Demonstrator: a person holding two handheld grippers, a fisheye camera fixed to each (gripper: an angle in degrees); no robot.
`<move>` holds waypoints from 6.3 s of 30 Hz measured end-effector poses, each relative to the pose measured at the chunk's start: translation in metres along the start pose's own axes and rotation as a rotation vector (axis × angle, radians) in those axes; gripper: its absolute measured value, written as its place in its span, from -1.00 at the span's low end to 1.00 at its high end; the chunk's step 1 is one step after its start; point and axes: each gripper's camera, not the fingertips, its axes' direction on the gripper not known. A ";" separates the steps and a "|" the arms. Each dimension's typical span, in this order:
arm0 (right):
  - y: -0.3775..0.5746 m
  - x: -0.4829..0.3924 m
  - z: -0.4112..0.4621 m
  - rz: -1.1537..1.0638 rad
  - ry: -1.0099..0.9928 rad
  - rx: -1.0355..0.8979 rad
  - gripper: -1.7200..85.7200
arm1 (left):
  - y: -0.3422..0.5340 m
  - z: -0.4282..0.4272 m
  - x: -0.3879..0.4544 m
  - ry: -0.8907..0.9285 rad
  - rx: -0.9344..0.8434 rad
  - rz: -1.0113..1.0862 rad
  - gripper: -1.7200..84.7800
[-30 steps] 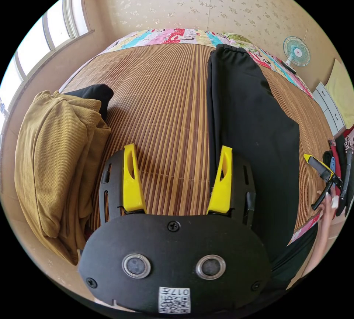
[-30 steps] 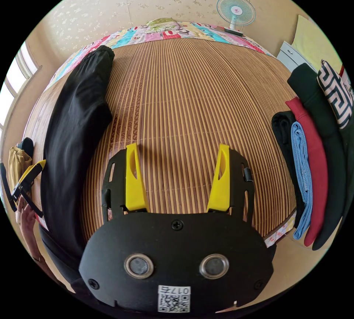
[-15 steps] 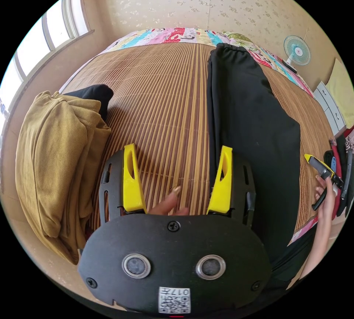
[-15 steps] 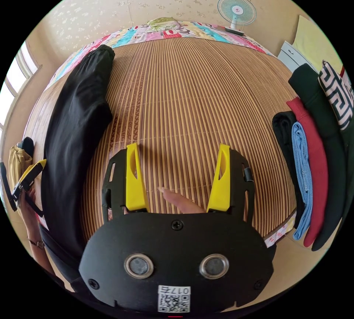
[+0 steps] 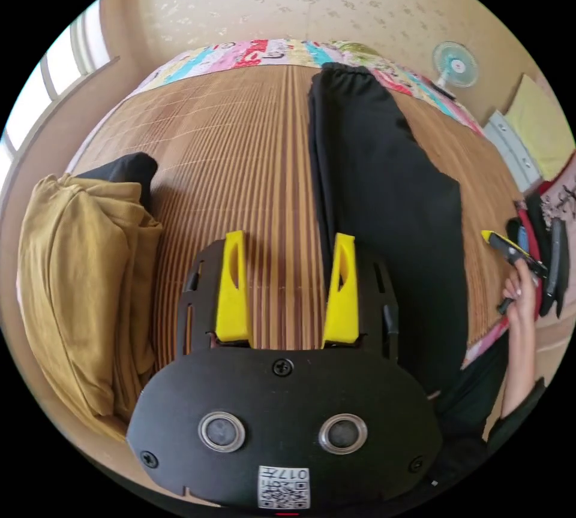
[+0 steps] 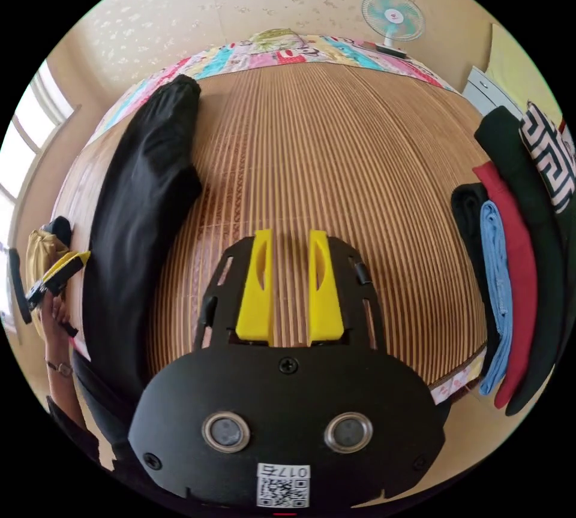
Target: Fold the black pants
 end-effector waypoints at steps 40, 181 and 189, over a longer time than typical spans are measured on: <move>0.153 -0.057 -0.013 -0.327 -0.371 -0.101 -0.74 | 0.136 -0.046 -0.031 0.279 -0.060 -0.125 -0.82; 0.173 0.000 0.055 -0.341 -1.003 -0.262 -0.77 | 0.134 0.040 -0.008 0.682 -0.316 0.389 -0.76; 0.188 -0.032 0.030 -0.413 -0.878 -0.248 -0.87 | 0.143 0.038 -0.006 0.662 -0.322 0.342 -0.84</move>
